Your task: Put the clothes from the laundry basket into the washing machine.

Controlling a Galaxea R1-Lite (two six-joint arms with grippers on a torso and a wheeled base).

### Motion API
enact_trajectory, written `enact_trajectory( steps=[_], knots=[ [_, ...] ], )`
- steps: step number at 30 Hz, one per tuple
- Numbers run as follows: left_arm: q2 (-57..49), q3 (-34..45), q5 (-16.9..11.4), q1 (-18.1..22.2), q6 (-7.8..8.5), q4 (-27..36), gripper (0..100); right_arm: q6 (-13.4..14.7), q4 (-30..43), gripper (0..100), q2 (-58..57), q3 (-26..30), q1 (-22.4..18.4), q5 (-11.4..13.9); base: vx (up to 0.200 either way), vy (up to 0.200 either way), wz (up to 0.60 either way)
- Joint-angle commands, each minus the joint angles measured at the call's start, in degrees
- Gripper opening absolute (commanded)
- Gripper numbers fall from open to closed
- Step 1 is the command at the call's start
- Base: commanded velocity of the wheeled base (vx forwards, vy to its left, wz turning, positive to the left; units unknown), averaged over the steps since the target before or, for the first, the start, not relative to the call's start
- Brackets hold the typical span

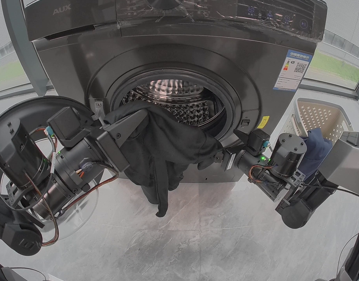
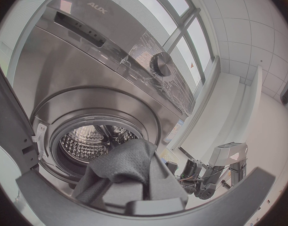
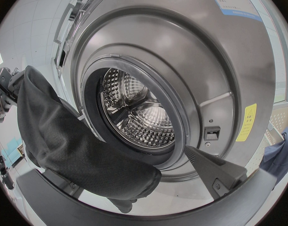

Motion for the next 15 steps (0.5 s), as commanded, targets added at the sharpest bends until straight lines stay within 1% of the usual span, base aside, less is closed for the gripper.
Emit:
enact_trajectory(
  steps=[1,5,11,15],
  knots=[
    [-0.52,0.0,-0.06,-0.05,-0.03,0.13,0,0.01,-0.34,100,-0.34,0.54,0.92,0.16,0.0,0.0,0.0],
    [-0.35,-0.26,-0.06,-0.05,-0.03,0.13,0,0.19,-0.69,100,0.27,0.46,2.94,1.04,0.0,0.0,0.0],
    [-0.17,-1.23,0.03,0.04,-0.03,0.31,0,0.36,-1.13,100,3.35,0.63,4.61,1.04,0.0,0.0,0.0],
    [0.18,-1.93,0.03,0.04,-0.03,0.49,0,0.19,-1.22,100,3.96,4.32,5.4,1.04,0.0,0.0,0.0]
  ],
)
